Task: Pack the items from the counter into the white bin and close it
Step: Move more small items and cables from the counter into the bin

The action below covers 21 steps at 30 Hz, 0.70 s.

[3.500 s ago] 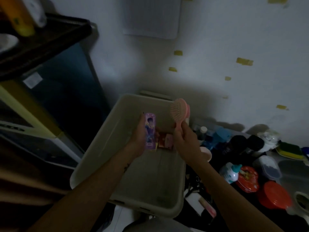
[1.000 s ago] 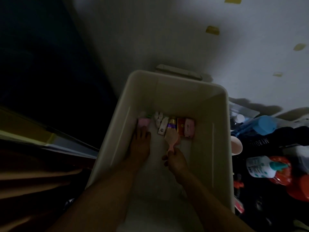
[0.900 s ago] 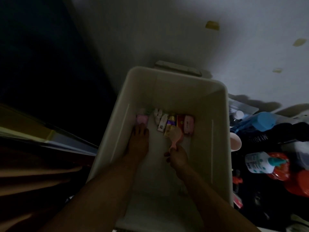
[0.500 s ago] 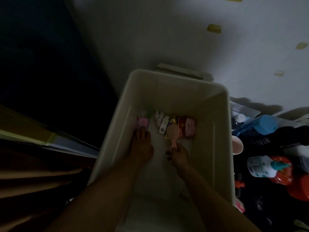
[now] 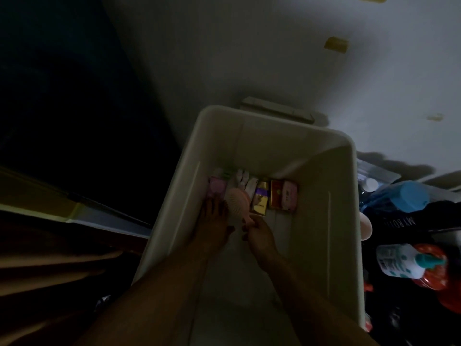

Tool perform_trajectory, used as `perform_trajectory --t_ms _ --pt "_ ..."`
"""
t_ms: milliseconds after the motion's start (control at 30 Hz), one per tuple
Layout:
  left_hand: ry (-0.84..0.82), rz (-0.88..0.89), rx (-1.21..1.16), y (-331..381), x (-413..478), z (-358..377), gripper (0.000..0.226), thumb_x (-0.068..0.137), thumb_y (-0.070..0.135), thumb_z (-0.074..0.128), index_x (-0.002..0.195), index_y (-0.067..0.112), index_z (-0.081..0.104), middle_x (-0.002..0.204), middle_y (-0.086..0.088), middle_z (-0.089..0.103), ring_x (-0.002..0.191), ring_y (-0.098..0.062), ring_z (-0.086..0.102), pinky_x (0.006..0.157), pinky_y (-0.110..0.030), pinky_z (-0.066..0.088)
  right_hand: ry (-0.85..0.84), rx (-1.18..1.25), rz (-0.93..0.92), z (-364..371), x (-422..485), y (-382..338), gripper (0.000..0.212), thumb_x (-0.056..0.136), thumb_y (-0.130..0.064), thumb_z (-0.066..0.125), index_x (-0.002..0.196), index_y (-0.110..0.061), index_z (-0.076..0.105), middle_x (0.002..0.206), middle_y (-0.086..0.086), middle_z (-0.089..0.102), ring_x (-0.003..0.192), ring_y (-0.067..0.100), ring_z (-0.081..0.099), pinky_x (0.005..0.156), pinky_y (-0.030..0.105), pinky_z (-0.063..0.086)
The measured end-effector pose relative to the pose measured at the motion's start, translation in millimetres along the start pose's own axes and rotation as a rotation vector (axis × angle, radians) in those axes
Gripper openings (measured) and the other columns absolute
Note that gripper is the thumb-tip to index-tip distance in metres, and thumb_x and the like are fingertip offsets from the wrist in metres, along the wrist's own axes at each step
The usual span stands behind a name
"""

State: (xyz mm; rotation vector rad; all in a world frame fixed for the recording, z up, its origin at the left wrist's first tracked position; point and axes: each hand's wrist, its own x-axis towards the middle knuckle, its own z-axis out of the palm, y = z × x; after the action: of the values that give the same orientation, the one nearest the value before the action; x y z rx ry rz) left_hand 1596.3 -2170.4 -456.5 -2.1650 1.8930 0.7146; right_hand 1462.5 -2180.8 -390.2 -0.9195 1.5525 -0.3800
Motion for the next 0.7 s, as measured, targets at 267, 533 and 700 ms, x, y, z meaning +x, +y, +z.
perform_trajectory --t_ms 267,533,700 --pt "-0.023 -0.003 0.082 4 2 4 0.075 0.099 0.046 0.033 0.154 0.013 -0.006 0.161 -0.020 -0.005 0.148 -0.041 -0.003 0.118 -0.052 -0.001 -0.110 0.019 -0.018 21 12 -25 0.037 0.097 -0.004 0.041 0.126 -0.015 0.059 0.111 0.012 0.064 0.087 0.021 0.058 0.065 0.029 0.045" --pt "-0.025 -0.056 0.081 8 3 -1 0.075 0.101 0.043 0.030 0.153 0.013 -0.014 0.160 -0.015 -0.017 0.148 -0.036 -0.012 0.121 -0.049 -0.002 -0.111 0.079 -0.006 40 34 -44 0.048 0.101 -0.006 0.039 0.146 -0.022 0.043 0.140 0.005 0.050 0.087 0.007 0.055 0.079 0.028 0.051" --pt "0.021 -0.061 0.034 5 5 14 0.075 0.100 0.041 0.027 0.148 0.016 -0.024 0.157 -0.011 -0.029 0.146 -0.036 -0.019 0.118 -0.049 -0.010 -0.101 0.095 -0.048 46 43 -51 0.055 0.098 0.004 0.037 0.147 -0.020 0.041 0.140 0.004 0.049 0.088 0.009 0.056 0.072 0.018 0.053"
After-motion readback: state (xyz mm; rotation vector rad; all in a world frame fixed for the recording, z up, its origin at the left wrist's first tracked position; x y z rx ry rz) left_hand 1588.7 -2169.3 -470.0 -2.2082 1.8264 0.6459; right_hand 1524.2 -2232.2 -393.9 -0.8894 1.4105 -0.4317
